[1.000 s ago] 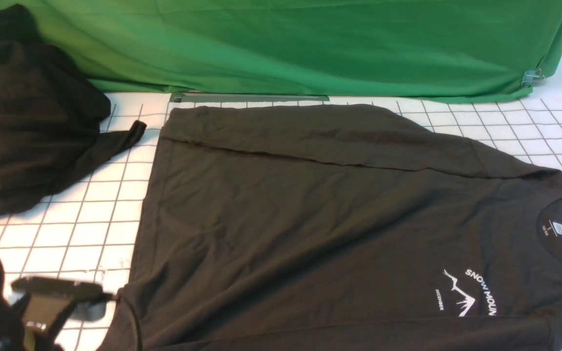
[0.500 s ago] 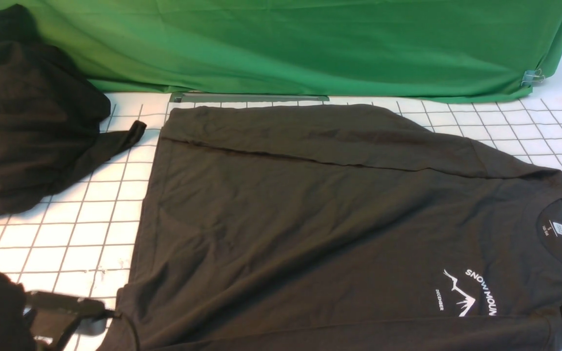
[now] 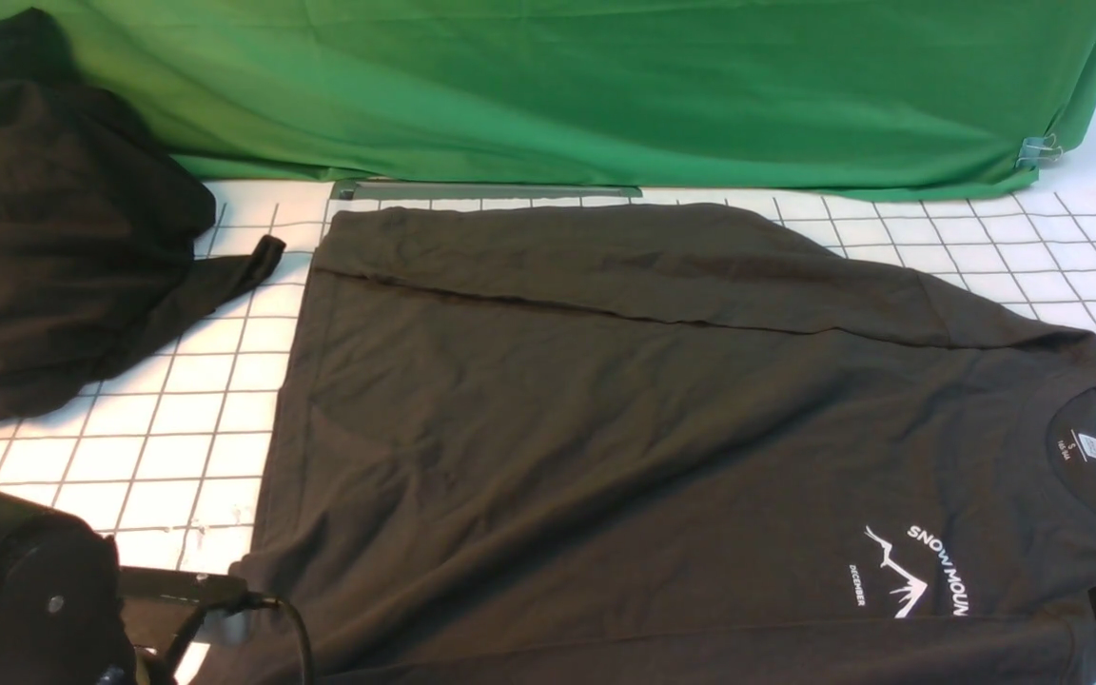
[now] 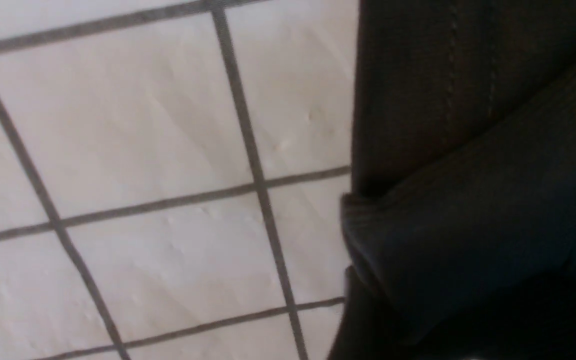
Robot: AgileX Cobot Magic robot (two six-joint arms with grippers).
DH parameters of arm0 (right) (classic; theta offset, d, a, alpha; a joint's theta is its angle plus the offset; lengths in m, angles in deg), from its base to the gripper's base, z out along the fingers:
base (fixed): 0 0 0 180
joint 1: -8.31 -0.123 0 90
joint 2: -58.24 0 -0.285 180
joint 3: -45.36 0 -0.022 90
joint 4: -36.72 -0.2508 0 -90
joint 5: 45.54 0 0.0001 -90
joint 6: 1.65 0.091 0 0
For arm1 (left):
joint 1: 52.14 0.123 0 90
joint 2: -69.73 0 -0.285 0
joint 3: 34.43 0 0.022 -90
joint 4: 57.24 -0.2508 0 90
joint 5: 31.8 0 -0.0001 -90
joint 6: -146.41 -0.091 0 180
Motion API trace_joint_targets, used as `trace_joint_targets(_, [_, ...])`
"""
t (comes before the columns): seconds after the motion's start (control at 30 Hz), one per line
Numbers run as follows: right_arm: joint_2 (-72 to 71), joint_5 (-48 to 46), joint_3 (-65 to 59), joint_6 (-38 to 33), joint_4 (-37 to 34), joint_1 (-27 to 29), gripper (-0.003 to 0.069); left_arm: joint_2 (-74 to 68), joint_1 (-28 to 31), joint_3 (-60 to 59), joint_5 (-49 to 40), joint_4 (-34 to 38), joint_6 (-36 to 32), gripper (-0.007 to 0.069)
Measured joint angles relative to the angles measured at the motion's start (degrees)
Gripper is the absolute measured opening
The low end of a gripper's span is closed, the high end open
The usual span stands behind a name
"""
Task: Fold a long-sleeved shirt over a white checkered tablecloth.
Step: 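Grasp the left edge of the dark T-shirt lying flat on the table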
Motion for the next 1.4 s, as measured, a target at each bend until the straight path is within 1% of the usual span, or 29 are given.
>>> trace_joint_targets(0.07, [0.0,0.0,0.0,-0.1,0.0,0.0,0.0040,-0.1,0.0,0.0,-0.3,0.0,0.0,0.0283])
trace_joint_targets(0.1, [0.0,0.0,0.0,-0.3,0.0,0.0,0.0040,-0.1,0.0,0.0,-0.5,0.3,-0.6,0.0203])
trace_joint_targets(0.13, [0.0,0.0,0.0,-0.5,0.0,0.0,0.0040,-0.1,0.0,0.0,-0.5,0.3,-0.7,0.0203])
trace_joint_targets(0.17, [0.0,-0.1,0.0,-1.3,0.0,0.0,0.0040,-0.1,0.0,0.0,-0.8,0.9,-1.7,0.0102])
trace_joint_targets(0.2, [0.0,-0.1,0.0,-1.4,0.0,0.0,0.0040,-0.1,0.0,0.0,-0.9,0.9,-2.0,0.0092])
trace_joint_targets(0.23, [0.0,-0.1,0.0,-2.0,0.0,0.0,0.0041,-0.1,0.0,0.2,-1.1,1.2,-2.7,0.0049])
trace_joint_targets(0.3, [0.0,-0.7,0.1,-3.3,0.0,0.0,0.0041,-0.2,0.0,1.3,-3.4,1.3,-3.3,0.0028])
trace_joint_targets(0.37, [0.0,-1.0,0.2,-3.8,0.0,0.0,0.0041,-0.2,0.0,2.2,-5.5,1.3,-3.6,0.0025])
trace_joint_targets(0.4, [0.0,-1.1,0.2,-4.4,0.0,0.0,0.0041,-0.2,0.0,3.9,-8.4,1.0,-4.2,0.0024])
trace_joint_targets(0.5, [0.0,-1.1,0.2,-4.7,0.0,0.0,0.0041,0.3,0.0,6.5,-12.3,0.6,-4.3,0.0024])
trace_joint_targets(0.63, [0.0,-1.2,0.2,-4.7,-0.1,0.0,0.0041,2.1,0.0,9.7,-15.5,0.4,-4.6,0.0025])
trace_joint_targets(0.73, [0.0,-1.2,0.2,-4.7,-0.2,0.0,0.0041,2.6,0.0,10.2,-15.6,0.4,-4.7,0.0031])
trace_joint_targets(0.83, [0.0,-1.2,0.2,-4.7,-0.2,0.0,0.0043,2.6,0.0,10.2,-14.7,0.4,-4.7,0.0069])
trace_joint_targets(0.93, [0.0,-1.2,0.2,-4.7,-0.2,0.0,0.0043,2.6,0.0,10.2,-14.4,0.4,-4.7,0.0143])
trace_joint_targets(0.97, [0.0,-1.2,0.2,-4.7,-0.2,0.0,0.0045,2.6,0.0,10.2,-14.4,0.3,-4.7,0.0193])
trace_joint_targets(1.0, [0.0,-1.2,0.2,-4.7,-0.2,0.0,0.0046,2.6,0.0,10.2,-14.4,0.2,-4.7,0.0211])
trace_joint_targets(1.03, [0.0,-1.2,0.2,-4.7,-0.2,0.0,0.0048,2.6,0.0,10.2,-14.0,-1.0,-4.7,0.0298])
trace_joint_targets(1.07, [0.0,-1.2,0.2,-4.7,-0.2,0.0,0.0049,2.6,0.0,10.2,-13.9,-1.1,-4.8,0.0307])
trace_joint_targets(1.1, [0.0,-1.1,0.2,-4.7,-0.2,0.0,0.0050,2.6,0.0,10.2,-12.7,-2.5,-4.8,0.0382])
trace_joint_targets(1.13, [0.0,-1.0,0.2,-4.7,-0.2,0.0,0.0050,2.6,0.0,10.2,-11.6,-3.1,-4.8,0.0417])
trace_joint_targets(1.2, [0.0,-0.8,0.2,-4.7,-0.2,0.0,0.0050,2.5,0.0,10.2,-9.7,-3.8,-4.8,0.0455])
trace_joint_targets(1.23, [0.0,-0.6,0.2,-4.7,-0.2,0.0,0.0050,2.5,0.0,10.2,-6.9,-4.2,-4.0,0.0503])
trace_joint_targets(1.3, [0.0,-0.3,0.2,-4.7,-0.2,0.0,0.0051,1.9,0.1,10.3,-3.4,-6.2,-1.9,0.0539])
trace_joint_targets(1.4, [0.0,-0.3,0.2,-4.7,-0.2,0.0,0.0056,0.2,1.3,10.3,-2.9,-9.3,1.9,0.0547])
